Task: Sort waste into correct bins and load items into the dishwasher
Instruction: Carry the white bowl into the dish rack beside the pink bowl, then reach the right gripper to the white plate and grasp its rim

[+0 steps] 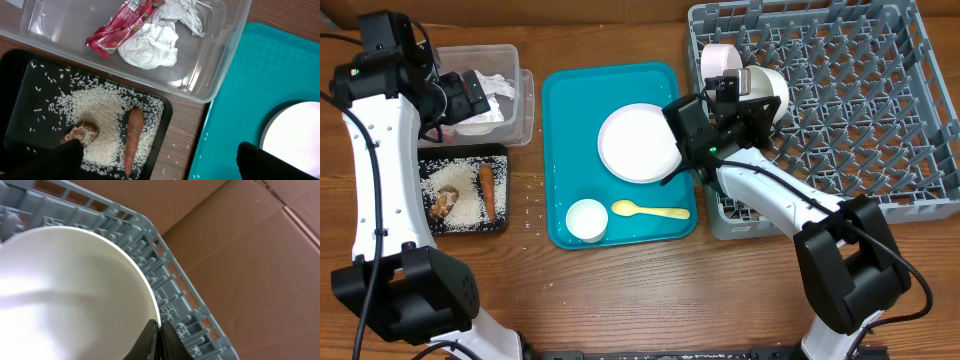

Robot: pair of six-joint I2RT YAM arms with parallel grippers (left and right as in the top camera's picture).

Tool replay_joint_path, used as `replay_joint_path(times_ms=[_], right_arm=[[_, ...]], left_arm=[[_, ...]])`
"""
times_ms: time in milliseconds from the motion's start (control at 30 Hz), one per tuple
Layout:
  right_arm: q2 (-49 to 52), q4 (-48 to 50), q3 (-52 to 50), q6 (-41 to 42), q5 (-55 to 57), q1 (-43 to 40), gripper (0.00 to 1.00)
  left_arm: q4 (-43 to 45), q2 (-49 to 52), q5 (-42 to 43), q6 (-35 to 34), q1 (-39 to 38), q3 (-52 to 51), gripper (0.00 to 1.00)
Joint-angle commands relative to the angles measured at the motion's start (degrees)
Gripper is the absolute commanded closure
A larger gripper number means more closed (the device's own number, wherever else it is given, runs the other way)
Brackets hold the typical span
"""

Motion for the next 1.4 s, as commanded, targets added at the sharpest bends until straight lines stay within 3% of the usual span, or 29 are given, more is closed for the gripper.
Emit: replay_joint_path(times_ms=[0, 300, 467, 633, 667, 733, 800, 900, 1033, 1200, 1267, 1367], right_arm=[[0.26, 0.15, -0.42, -1.09, 2.95, -0.68, 0.96], [0.26, -0.35, -0.42, -1.25, 1.64, 1.95, 0.96], [0.26, -1.38, -0.42, -4.33, -7.41, 4.26, 0.96], [0.26, -2.75, -0.42, -4.33, -8.46, 5.84, 0.96], [0.26, -3.02, -0.42, -4.33, -8.44, 6.21, 0.91], [0.26, -3.34, -0.42, -4.33, -8.44, 7.04, 0.61], [0.24, -3.32, -0.42, -4.31, -8.44, 8.04, 0.45], [0.22, -3.26, -0.22, -4.26, -8.46, 9.29, 0.33], [-0.92, -3.32, 1.64, -4.22, -8.5, 10.25, 0.26], [-5.75, -6.23, 6.32, -4.04, -14.8, 10.25, 0.24], [-8.22, -9.55, 8.24, -3.04, -24.15, 10.25, 0.24], [-11.8, -17.53, 11.67, 1.57, -48.15, 10.23, 0.26]], left_arm=[[0.22, 0.24, 0.61, -0.55, -0.15, 0.37, 0.0], [0.2, 0.24, 0.61, -0.55, -0.15, 0.37, 0.0], [0.2, 0.24, 0.61, -0.55, -0.15, 0.37, 0.0], [0.22, 0.24, 0.61, -0.55, -0.15, 0.37, 0.0], [0.22, 0.24, 0.61, -0.55, -0.15, 0.37, 0.0], [0.22, 0.24, 0.61, -0.55, -0.15, 0.37, 0.0], [0.22, 0.24, 0.61, -0.55, -0.15, 0.37, 0.0], [0.22, 0.24, 0.61, -0.55, -0.15, 0.37, 0.0], [0.22, 0.24, 0.61, -0.55, -0.15, 0.37, 0.0], [0.22, 0.24, 0.61, -0.55, -0.15, 0.37, 0.0], [0.22, 0.24, 0.61, -0.55, -0.15, 0.37, 0.0], [0.22, 0.24, 0.61, -0.55, -0.15, 0.37, 0.0]])
